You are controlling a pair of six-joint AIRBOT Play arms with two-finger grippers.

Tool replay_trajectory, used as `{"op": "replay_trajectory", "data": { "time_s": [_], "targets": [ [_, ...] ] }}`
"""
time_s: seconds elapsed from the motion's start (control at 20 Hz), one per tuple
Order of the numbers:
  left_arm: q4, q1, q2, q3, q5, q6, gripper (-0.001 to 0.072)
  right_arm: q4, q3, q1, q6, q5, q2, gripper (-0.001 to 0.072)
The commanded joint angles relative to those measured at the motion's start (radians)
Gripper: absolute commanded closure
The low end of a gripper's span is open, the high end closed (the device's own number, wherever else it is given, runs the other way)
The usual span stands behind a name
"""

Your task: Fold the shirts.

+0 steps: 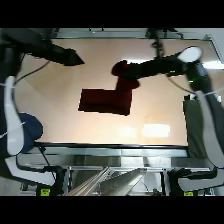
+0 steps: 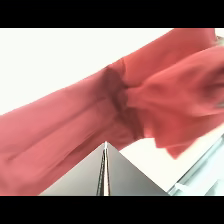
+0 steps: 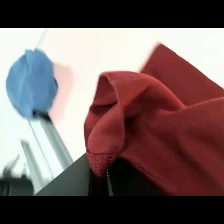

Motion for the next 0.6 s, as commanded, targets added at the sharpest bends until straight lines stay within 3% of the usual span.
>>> {"op": "replay_trajectory", "data": {
  "time_s": [0.0,0.15,0.2,0.25,0.5,0.55],
  "targets": [
    [-0.007,0.145,0.185,-0.129,0.014,0.000,0.0692,0.018,0.001,0.272,-0.014,-0.413,-0.182,0.0691],
    [-0.006,0.194,0.275,-0.256,0.008,0.028,0.0693,0.101,0.011,0.459,-0.089,-0.776,-0.356,0.0675],
    [-0.006,0.204,0.296,-0.293,0.010,0.028,0.0693,0.108,0.016,0.492,-0.101,-0.817,-0.388,0.0440],
    [-0.006,0.212,0.320,-0.332,0.016,0.028,0.0693,0.098,0.016,0.506,-0.106,-0.824,-0.407,0.0256],
    [-0.006,0.246,0.407,-0.457,-0.009,0.029,0.0693,-0.020,0.016,0.341,-0.103,-0.512,-0.306,0.0266],
    [-0.002,0.246,0.410,-0.459,-0.008,0.029,0.0692,-0.052,0.016,0.281,-0.087,-0.422,-0.267,0.0352]
  ]
}}
